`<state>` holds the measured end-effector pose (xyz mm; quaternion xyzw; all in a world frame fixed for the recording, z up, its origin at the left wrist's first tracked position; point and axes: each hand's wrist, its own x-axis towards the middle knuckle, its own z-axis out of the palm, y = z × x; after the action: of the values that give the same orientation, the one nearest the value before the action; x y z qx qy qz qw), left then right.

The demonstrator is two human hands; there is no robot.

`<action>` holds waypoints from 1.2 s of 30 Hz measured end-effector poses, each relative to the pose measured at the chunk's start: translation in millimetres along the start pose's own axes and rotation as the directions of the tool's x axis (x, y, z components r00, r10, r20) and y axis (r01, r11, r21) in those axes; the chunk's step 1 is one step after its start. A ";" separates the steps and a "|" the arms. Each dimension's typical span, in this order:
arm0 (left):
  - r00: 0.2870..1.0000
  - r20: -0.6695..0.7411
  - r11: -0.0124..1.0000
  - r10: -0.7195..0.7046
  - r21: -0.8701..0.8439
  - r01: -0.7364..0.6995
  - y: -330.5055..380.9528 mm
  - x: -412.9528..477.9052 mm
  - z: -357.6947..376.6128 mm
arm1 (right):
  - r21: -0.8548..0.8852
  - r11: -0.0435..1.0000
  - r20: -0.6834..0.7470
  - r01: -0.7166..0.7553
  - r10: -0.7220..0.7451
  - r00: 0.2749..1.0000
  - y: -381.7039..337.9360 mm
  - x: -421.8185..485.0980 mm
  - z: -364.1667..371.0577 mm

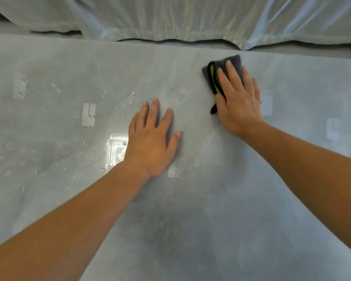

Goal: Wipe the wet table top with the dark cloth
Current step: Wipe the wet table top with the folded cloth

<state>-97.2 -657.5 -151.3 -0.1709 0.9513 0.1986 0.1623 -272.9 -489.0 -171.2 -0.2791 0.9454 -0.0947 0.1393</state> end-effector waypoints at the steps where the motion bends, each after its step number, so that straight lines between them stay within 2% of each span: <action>1: 1.000 -0.006 1.000 0.006 -0.001 -0.006 -0.5 -0.7 1.0 | 0.013 0.998 -0.028 -0.062 0.062 0.998 -11.8 6.6 1.6; 2: 1.000 -0.009 1.000 0.009 -0.005 -0.009 -2.4 -0.2 1.9 | 0.010 0.998 -0.046 -0.068 0.069 0.997 -23.0 8.0 4.8; 3: 1.000 -0.013 1.000 0.011 -0.011 -0.011 -3.5 -0.2 2.1 | -0.003 1.000 -0.044 -0.010 0.010 0.999 -31.1 3.0 8.7; 4: 1.000 -0.016 1.000 0.014 -0.015 -0.014 -4.3 -0.2 2.1 | -0.029 0.995 -0.019 0.096 -0.097 0.995 -34.1 -6.2 11.5; 6: 0.999 -0.015 0.999 0.028 -0.018 -0.029 -6.5 0.3 1.7 | -0.088 0.938 0.053 0.336 -0.332 0.942 -24.3 -22.1 15.1; 8: 0.999 -0.004 0.999 0.046 -0.027 -0.046 -10.7 -0.7 1.2 | -0.108 0.875 0.123 0.472 -0.459 0.880 -8.0 -18.1 10.0; 10: 0.997 0.005 0.996 0.072 -0.052 -0.072 -15.2 0.3 -1.0 | -0.108 0.901 0.098 0.420 -0.410 0.907 -2.2 2.3 4.4; 13: 0.994 0.001 0.987 0.112 -0.116 -0.111 -23.6 -0.6 -4.3 | 0.014 0.995 -0.004 0.095 -0.095 0.995 -29.4 37.8 2.1; 15: 0.994 -0.038 0.988 0.101 -0.110 -0.105 -28.5 -4.3 -3.9 | 0.059 0.996 -0.044 -0.064 0.067 0.997 -59.3 49.7 5.9; 16: 0.995 -0.061 0.993 0.082 -0.082 -0.087 -30.5 -6.9 -3.2 | 0.064 0.994 -0.049 -0.086 0.089 0.995 -70.9 49.9 8.5; 22: 0.999 -0.005 0.999 0.047 0.015 -0.047 -37.8 -14.7 -0.7 | -0.073 0.975 0.071 0.209 -0.204 0.976 -61.4 33.8 10.0; 24: 0.999 0.009 0.999 0.037 0.009 -0.037 -37.4 -13.4 -1.6 | -0.065 0.983 0.051 0.171 -0.168 0.984 -58.2 51.5 6.6; 28: 0.999 0.003 0.999 0.033 -0.022 -0.033 -37.5 -14.7 -1.2 | 0.014 0.999 -0.031 -0.052 0.052 0.998 -93.5 57.1 13.2; 29: 0.999 -0.005 0.999 0.032 -0.044 -0.032 -37.9 -14.8 -1.0 | 0.010 1.000 -0.028 -0.025 0.025 0.999 -101.3 46.0 18.9; 32: 0.999 -0.018 0.996 0.044 -0.082 -0.046 -39.8 -14.3 -2.5 | -0.056 0.961 0.066 0.270 -0.267 0.962 -98.9 8.8 25.9; 33: 0.999 -0.012 0.995 0.050 -0.082 -0.051 -40.7 -14.1 -3.3 | -0.064 0.942 0.104 0.330 -0.323 0.941 -90.2 9.0 22.4; 34: 0.998 -0.006 0.995 0.055 -0.080 -0.055 -41.7 -14.2 -4.3 | -0.071 0.935 0.117 0.348 -0.338 0.934 -81.9 17.2 18.2; 36: 0.998 -0.001 0.995 0.069 -0.079 -0.069 -43.6 -14.4 -6.6 | -0.069 0.967 0.073 0.246 -0.241 0.968 -74.6 43.9 11.4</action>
<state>-69.0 -694.2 -154.2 -0.1441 0.9479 0.2417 0.1496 -267.2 -576.1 -172.1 -0.4010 0.9020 -0.0651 0.1461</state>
